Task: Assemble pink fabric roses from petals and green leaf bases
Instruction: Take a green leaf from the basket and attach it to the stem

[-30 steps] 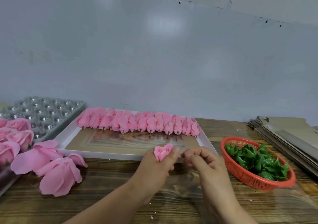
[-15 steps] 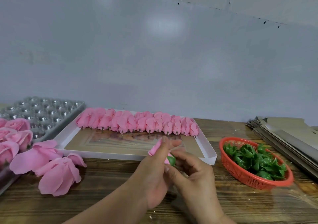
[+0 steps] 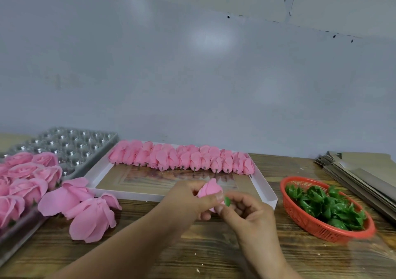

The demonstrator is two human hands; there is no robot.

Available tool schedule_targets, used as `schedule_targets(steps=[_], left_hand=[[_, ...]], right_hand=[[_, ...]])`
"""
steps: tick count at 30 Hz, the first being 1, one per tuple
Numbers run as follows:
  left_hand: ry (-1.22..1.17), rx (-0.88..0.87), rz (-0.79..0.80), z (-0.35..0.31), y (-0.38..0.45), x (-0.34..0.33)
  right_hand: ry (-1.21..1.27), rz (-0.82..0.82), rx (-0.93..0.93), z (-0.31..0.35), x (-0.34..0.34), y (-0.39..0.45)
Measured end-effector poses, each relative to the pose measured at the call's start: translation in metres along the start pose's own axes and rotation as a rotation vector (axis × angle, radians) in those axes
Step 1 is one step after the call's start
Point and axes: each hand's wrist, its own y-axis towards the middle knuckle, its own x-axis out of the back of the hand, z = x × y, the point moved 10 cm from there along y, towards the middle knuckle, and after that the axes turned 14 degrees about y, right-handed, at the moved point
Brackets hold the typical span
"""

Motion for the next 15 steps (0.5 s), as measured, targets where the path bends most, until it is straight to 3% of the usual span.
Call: schedule_targets(steps=[4, 8, 15], left_hand=[[0.074, -0.038, -0.006, 0.001, -0.012, 0.014], [0.118, -0.005, -0.004, 0.004, -0.029, 0.033], [0.187, 0.055, -0.353, -0.018, -0.05, 0.166]], right_hand=[[0.0, 0.024, -0.03, -0.013, -0.008, -0.005], [-0.086, 0.208, -0.097, -0.028, -0.029, -0.015], [-0.34, 0.227, -0.168, -0.048, -0.018, -0.014]])
